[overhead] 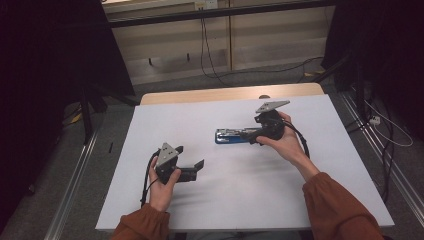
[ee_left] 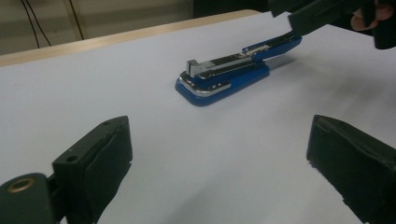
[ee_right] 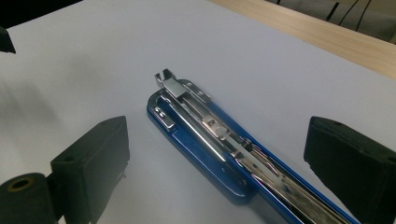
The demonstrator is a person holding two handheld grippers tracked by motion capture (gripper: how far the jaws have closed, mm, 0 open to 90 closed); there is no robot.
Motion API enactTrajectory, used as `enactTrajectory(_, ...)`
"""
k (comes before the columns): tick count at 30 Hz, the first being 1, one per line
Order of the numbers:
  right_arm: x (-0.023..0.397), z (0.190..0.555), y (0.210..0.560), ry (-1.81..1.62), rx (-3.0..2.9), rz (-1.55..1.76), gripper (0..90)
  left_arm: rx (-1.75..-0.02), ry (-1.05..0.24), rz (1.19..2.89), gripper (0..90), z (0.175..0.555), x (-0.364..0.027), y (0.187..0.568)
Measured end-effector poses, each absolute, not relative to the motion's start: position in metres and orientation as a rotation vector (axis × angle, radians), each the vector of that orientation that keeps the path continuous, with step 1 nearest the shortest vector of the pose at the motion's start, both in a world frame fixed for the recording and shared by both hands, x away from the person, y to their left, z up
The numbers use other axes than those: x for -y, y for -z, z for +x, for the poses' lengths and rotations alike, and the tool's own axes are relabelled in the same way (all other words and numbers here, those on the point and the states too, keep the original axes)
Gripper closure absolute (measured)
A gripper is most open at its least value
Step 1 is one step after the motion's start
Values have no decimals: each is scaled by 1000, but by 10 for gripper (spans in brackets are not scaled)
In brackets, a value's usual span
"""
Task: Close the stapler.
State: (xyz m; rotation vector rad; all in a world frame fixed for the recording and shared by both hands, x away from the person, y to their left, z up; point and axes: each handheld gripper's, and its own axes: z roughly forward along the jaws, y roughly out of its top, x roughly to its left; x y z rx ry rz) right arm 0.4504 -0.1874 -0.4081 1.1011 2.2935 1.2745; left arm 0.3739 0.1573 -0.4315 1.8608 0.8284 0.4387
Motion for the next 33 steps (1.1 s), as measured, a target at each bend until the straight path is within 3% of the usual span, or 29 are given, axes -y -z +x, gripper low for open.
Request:
enactTrajectory(25,235,407,422,-1236,-2148,1186,82,-781,-483,1888,63,414,-121,424)
enactTrajectory(29,242,404,423,-1225,-2135,1194,89,-783,-461,1860,164,423,-113,423)
enactTrajectory(31,245,403,424,-1242,-2114,1199,89,-799,-468,1851,166,429,-110,424)
enactTrajectory(33,246,403,425,-1244,-2120,1208,89,-826,-448,1831,244,432,-109,427)
